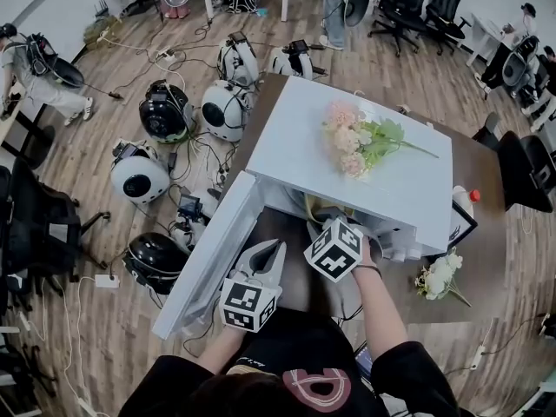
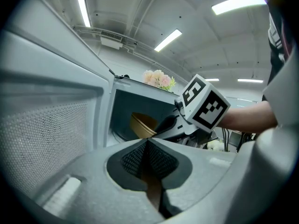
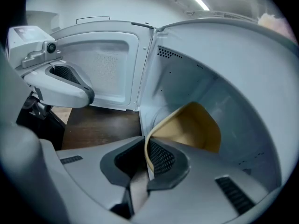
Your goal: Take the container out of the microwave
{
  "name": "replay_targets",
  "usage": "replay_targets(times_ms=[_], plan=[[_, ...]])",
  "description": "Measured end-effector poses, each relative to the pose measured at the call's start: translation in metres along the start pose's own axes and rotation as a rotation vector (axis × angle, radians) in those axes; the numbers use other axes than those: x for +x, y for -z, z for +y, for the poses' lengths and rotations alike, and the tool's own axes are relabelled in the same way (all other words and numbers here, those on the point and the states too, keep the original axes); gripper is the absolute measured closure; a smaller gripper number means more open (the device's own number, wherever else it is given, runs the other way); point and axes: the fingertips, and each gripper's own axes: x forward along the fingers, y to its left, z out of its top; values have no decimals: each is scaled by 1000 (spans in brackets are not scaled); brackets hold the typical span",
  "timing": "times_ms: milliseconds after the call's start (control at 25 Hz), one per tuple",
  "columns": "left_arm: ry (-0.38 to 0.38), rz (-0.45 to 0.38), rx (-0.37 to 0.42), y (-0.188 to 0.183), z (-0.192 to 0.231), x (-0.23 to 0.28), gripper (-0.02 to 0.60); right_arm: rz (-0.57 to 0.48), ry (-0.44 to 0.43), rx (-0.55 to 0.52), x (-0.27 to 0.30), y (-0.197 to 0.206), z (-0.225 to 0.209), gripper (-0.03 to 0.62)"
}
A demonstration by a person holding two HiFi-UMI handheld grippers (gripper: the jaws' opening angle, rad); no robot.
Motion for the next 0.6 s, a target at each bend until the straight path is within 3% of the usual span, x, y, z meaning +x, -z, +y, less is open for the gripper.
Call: replay_targets(times_ms=[600], plan=[[-11,-3,-4,5,4,-8,572,11,-9,6,-17,8,19,560]])
